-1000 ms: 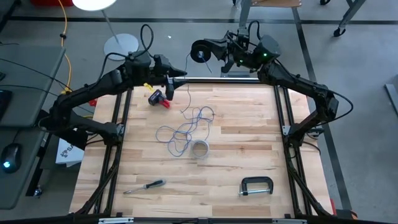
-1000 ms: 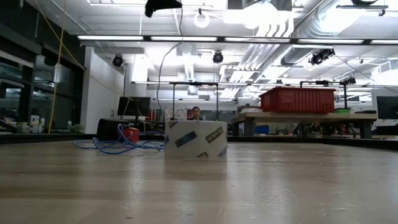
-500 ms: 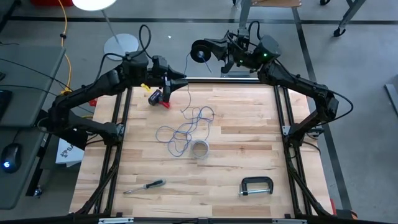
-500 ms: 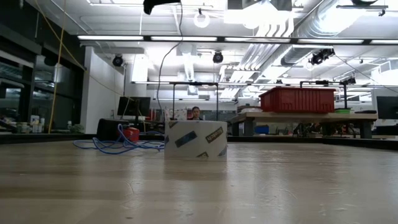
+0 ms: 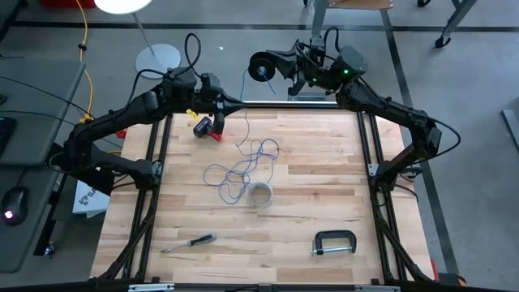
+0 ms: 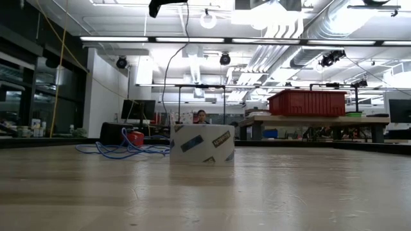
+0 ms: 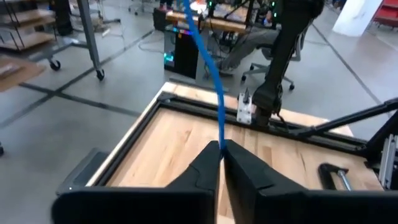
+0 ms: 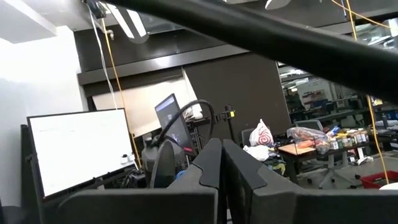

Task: Coil cords
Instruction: Coil the blue wire on the spool

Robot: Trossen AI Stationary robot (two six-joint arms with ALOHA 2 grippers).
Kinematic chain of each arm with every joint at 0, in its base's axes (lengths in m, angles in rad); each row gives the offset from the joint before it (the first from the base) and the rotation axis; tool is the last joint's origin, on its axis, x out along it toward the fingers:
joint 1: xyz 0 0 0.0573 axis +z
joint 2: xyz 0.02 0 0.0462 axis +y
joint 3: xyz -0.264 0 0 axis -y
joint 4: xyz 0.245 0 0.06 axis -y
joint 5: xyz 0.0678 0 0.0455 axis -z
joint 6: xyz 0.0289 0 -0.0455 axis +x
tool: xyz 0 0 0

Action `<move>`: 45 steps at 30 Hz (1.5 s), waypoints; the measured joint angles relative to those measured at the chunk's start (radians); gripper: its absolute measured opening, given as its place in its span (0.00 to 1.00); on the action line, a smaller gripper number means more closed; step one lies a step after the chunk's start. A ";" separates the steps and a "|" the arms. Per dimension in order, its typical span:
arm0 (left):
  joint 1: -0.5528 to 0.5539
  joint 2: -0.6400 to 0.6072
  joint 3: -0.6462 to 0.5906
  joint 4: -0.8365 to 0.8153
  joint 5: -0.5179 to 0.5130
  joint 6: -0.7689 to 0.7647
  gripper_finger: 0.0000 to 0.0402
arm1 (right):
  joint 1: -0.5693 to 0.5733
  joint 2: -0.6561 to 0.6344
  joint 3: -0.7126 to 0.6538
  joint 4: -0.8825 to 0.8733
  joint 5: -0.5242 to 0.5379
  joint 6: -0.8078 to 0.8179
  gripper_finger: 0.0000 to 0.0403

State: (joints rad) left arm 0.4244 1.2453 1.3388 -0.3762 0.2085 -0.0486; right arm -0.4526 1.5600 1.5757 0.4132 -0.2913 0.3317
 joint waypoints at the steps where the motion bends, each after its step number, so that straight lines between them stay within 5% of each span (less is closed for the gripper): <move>1: 0.000 0.000 0.000 -0.013 0.000 0.000 0.02 | 0.000 0.000 0.000 0.004 0.000 0.000 0.00; 8: -0.008 0.008 0.000 -0.021 0.000 -0.043 0.01 | 0.000 0.000 0.000 0.022 0.005 0.000 0.00; 18: -0.095 0.101 0.024 0.040 0.206 -0.272 0.00 | 0.025 0.024 0.000 -0.023 0.211 0.027 0.00; 23: -0.125 0.185 0.175 -0.003 0.310 -0.321 0.00 | 0.053 0.048 0.000 -0.077 0.285 0.032 0.00; 35: -0.116 0.365 0.595 -0.422 0.361 -0.256 0.00 | 0.110 0.057 0.000 -0.176 0.282 0.056 0.00; 45: -0.113 0.464 0.764 -0.523 0.482 -0.318 0.00 | 0.150 0.054 0.002 -0.179 0.292 0.048 0.00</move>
State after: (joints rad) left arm 0.3118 1.7096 2.1025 -0.8997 0.6906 -0.3662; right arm -0.3027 1.6138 1.5780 0.2344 0.0005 0.3793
